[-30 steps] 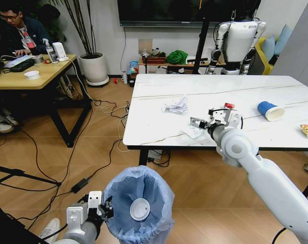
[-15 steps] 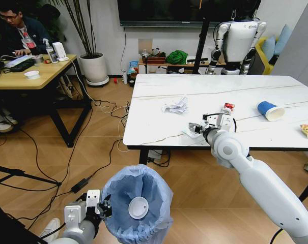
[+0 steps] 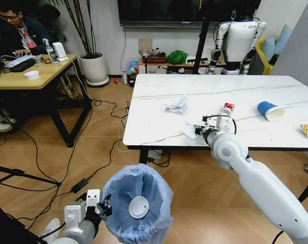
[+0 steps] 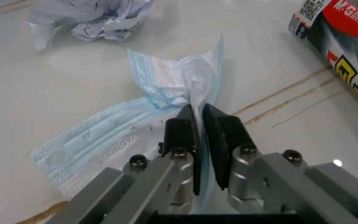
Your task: Pick up the trash bin and place the trash from the table into it.
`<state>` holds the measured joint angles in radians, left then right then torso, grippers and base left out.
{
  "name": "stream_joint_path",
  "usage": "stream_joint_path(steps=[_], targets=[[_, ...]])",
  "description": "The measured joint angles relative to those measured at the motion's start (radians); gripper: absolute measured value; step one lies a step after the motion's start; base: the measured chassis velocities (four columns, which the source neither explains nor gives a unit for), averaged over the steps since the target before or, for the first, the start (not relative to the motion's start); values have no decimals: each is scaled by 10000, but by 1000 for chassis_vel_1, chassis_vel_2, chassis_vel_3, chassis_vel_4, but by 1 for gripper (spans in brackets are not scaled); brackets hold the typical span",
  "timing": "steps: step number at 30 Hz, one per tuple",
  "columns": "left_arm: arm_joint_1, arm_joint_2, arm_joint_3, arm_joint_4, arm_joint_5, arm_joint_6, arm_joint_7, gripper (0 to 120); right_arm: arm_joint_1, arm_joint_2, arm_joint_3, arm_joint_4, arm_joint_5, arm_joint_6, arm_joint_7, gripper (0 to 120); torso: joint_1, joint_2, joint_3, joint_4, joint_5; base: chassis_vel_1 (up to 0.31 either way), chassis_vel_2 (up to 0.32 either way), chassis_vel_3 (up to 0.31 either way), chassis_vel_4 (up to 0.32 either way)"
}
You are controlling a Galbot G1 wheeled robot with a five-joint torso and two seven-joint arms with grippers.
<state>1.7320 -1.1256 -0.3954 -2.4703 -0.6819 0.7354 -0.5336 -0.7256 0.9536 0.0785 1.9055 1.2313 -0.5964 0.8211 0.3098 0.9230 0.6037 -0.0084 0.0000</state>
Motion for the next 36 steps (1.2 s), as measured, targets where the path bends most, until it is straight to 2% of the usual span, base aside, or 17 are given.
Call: stream_joint_path(steps=[1,7,14,17,19,23,28,33,36], targets=[[-1,2,-12,0,0,0,2,0,-4,8,-1,-1,-72,11,-40,0,0,0,0,0,0,0,0,0,0],[-3,12,-61,1,-4,0,11,0,28,50,95,163,-172,100,-135,0,0,0,0,0,1,0,0,0,0],[-32,28,-162,40,-45,0,18,0,-129,-215,407,1788,487,233,-145,0,0,0,-1,1,-2,0,0,0,0],[-46,27,-186,84,-63,0,19,0,-782,-511,638,2973,643,271,-389,0,0,0,-1,2,-3,0,0,0,0],[-49,26,-187,98,-65,0,19,0,-1050,-593,676,3255,609,269,-536,0,-1,1,-1,-2,-2,0,0,0,0],[-109,31,-183,187,-76,0,20,0,-2513,-825,685,4632,-40,234,-1190,0,0,1,-2,-3,-2,0,0,0,0],[-179,81,-129,295,-94,0,20,0,-3626,-818,363,5715,-929,101,-1972,0,0,1,-2,0,-2,0,0,0,0],[-229,91,-93,345,-161,0,11,0,-4009,-845,272,6033,-967,109,-2596,0,-1,1,-2,-1,0,0,0,0,0],[-246,72,18,376,-197,0,-52,0,-4144,-985,61,6044,-960,414,-3413,0,0,1,-1,1,-2,0,0,0,0]])
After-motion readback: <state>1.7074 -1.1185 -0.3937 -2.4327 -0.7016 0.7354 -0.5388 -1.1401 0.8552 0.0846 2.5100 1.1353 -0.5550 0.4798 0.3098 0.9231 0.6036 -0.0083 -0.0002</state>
